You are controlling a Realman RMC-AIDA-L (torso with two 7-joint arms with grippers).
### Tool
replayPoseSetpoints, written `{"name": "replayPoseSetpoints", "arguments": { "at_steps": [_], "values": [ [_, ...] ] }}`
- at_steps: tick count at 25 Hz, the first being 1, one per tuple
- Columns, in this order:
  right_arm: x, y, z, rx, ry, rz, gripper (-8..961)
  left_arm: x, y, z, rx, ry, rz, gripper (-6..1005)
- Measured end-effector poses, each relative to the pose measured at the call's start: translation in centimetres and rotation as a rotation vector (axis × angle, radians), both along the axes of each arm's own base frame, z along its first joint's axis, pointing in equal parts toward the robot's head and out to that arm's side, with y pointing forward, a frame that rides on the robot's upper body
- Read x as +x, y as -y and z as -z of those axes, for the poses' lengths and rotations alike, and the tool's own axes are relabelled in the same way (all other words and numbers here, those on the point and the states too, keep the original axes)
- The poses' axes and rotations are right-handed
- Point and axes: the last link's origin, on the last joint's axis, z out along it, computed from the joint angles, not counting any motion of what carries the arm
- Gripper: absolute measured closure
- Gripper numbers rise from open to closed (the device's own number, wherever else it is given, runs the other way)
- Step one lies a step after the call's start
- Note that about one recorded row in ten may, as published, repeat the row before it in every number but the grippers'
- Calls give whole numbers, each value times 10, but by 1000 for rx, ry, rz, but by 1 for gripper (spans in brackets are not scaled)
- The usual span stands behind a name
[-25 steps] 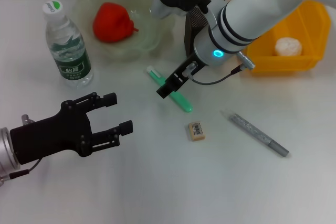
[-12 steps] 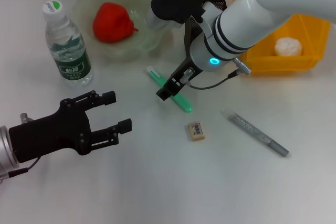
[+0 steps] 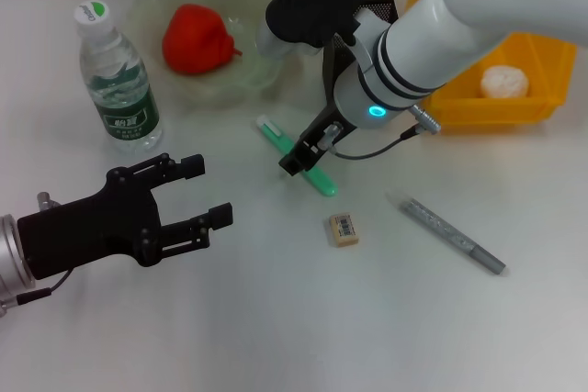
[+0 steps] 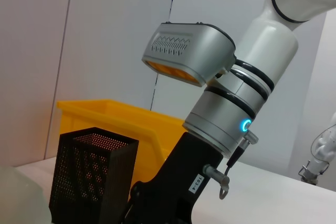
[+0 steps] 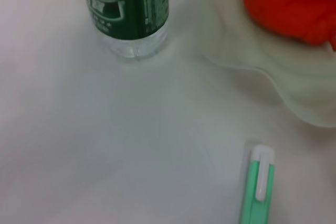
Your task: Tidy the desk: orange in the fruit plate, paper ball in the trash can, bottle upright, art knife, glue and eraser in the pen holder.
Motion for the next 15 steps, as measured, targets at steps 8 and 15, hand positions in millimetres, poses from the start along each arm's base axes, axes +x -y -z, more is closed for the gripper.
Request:
{"name": "replayPoseSetpoints", "arguments": {
  "at_steps": [8,15],
  "values": [
    [3,2,1,-6,5,-6,494,0,0,0,0,2,0,213],
    [6,3,1,-8,10,1,534,0,0,0,0,2,0,213]
  ]
}}
